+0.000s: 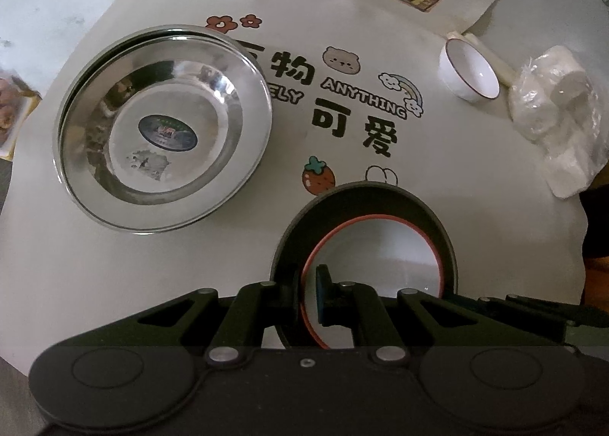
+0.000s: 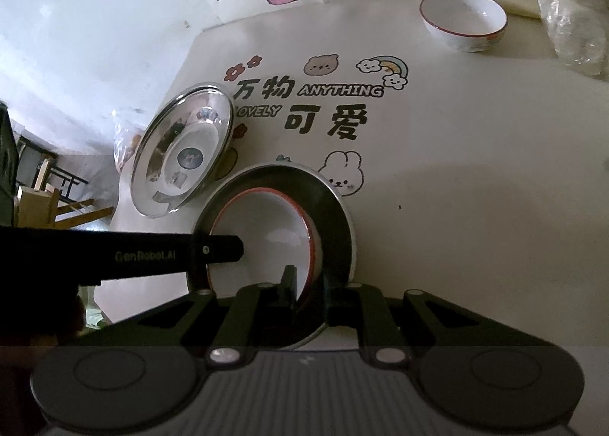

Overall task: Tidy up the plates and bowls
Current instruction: 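Lower the white bowl into the steel bowl and open both grippers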

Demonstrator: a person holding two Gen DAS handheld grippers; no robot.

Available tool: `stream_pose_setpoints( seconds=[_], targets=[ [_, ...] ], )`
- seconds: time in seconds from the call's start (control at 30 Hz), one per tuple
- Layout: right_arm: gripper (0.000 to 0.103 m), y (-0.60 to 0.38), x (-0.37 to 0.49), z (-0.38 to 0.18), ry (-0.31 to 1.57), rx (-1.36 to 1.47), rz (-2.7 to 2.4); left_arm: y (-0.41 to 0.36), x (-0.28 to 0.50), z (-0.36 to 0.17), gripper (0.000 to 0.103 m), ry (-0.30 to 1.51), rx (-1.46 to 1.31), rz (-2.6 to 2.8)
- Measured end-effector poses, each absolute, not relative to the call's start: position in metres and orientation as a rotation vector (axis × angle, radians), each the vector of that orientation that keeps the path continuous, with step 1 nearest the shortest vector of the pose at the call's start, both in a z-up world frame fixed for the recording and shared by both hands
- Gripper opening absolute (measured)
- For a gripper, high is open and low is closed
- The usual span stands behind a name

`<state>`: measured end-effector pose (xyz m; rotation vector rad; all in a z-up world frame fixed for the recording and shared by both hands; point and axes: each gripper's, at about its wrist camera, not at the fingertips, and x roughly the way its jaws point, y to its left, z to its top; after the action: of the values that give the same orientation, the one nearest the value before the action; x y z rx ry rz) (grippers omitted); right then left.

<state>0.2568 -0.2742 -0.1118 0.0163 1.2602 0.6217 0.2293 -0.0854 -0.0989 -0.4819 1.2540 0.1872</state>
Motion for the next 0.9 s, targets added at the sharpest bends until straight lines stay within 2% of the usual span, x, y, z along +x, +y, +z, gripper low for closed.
stream_pose_setpoints(
  seconds=[0.17,0.37,0.7,0.8,0.9],
  targets=[
    [0.017,-0.275,0.259,-0.112,1.261,0.016,0.643,-0.087,0.23,-0.098,0.01,1.247,-0.485,0.204],
    [0.019,-0.278,0.261,-0.111,1.253,0.019,0.669,-0.088,0.23,-0.095,0.015,1.237,-0.487,0.216],
    [0.019,-0.294,0.262,-0.098,1.194,0.014,0.727,-0.09,0.232,-0.069,0.02,1.176,-0.461,0.246],
    [0.021,-0.303,0.266,-0.095,1.179,0.035,0.743,-0.094,0.237,-0.063,0.024,1.16,-0.451,0.254],
    [0.028,-0.311,0.269,-0.094,1.173,0.054,0.755,-0.098,0.244,-0.059,0.029,1.149,-0.445,0.263]
  ],
)
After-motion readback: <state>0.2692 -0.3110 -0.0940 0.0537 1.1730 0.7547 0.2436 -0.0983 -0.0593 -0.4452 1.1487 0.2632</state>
